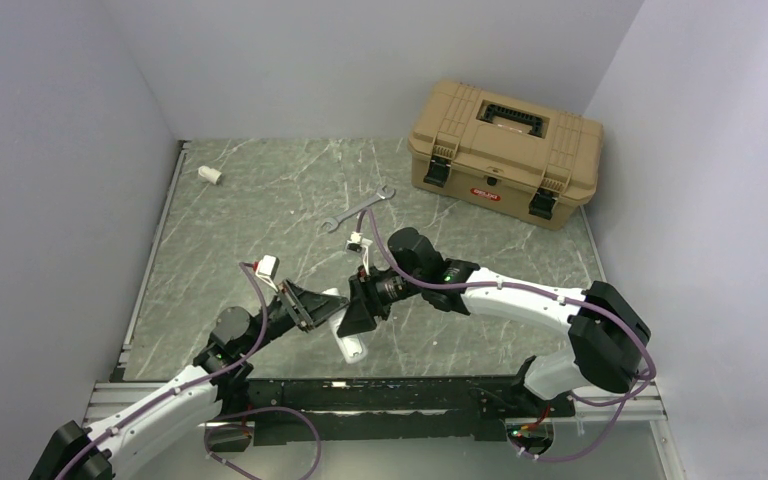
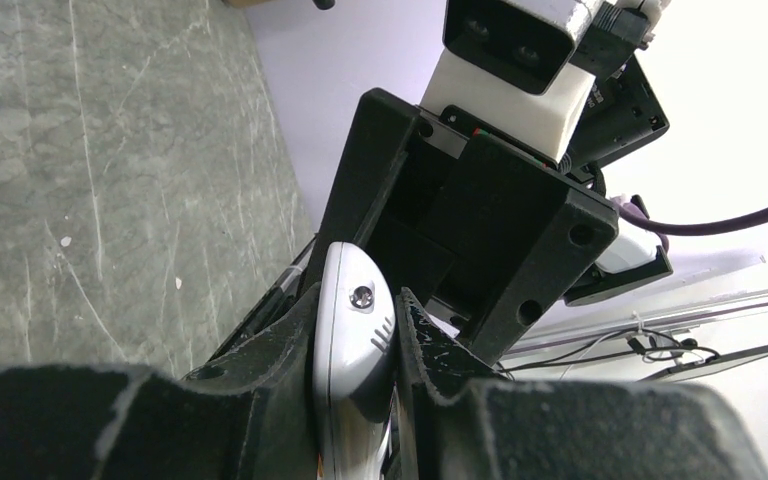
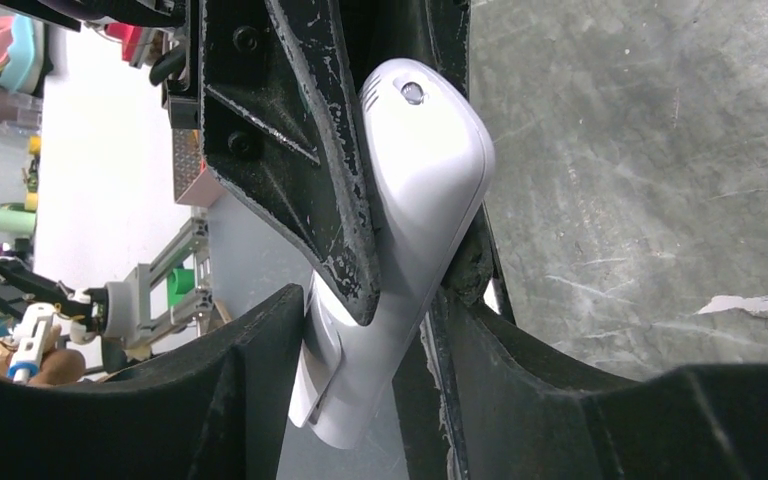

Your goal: Load the batteries into the remote control

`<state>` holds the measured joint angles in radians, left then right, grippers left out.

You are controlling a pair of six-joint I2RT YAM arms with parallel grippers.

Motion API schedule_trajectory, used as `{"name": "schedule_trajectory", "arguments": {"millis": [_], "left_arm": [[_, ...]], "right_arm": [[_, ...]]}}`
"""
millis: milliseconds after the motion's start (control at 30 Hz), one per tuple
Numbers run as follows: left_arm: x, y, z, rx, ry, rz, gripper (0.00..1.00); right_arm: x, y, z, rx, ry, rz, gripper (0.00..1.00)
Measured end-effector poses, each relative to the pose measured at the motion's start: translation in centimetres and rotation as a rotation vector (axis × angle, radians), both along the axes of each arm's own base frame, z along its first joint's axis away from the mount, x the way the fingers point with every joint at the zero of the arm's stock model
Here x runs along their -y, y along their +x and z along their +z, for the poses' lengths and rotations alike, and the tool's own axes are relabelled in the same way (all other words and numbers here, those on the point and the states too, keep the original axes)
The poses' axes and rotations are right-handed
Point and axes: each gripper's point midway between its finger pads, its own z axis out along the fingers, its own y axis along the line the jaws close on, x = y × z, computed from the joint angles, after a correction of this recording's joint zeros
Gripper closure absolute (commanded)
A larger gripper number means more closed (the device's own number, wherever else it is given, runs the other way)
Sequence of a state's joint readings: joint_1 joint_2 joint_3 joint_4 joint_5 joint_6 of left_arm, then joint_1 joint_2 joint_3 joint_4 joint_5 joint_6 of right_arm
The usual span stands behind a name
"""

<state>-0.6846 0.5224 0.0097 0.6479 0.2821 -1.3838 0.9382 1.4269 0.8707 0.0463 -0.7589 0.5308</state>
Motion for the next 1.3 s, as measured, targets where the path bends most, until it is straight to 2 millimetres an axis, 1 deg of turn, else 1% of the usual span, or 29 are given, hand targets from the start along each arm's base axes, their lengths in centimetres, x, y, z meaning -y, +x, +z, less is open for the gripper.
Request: {"name": "schedule_trajectory", "arguments": {"millis": [233,600,933,1167,1200,1300], "left_arm": [[0.2,-0.3,0.1,-0.005,-0.006,-0.021,1.00],[0.5,-0.4,0.1,-0.008,-0.009,-0.038,1.00],[0.7,-0.4,0.0,-0.010,-0.011,-0.047,1.00],[0.8,-0.4,0.1,-0.010,-0.015,-0.049,1.00],[0.8,-0.4,0.1,-0.010,-0.015,-0.049,1.00],[0.8,-0.4,0.1,-0.010,-0.015,-0.050,1.00]], "right_arm": [[0.0,0.5,-0.2,0.022,-0.004,-0.017,0.27],[-0.2,1.3,-0.2,0.053,-0.009,-0.048,0.21],[-0.2,1.8,0.3,0.076,-0.009,-0.077,0.20],[0.7,2.3,2.4,0.127,0.015,-0.136,0.20],[0.8,2.4,2.8,0.137,0.021,-0.147,0.22],[1.4,2.8,4.2,0.175,0.040,-0.194,0.33]]}}
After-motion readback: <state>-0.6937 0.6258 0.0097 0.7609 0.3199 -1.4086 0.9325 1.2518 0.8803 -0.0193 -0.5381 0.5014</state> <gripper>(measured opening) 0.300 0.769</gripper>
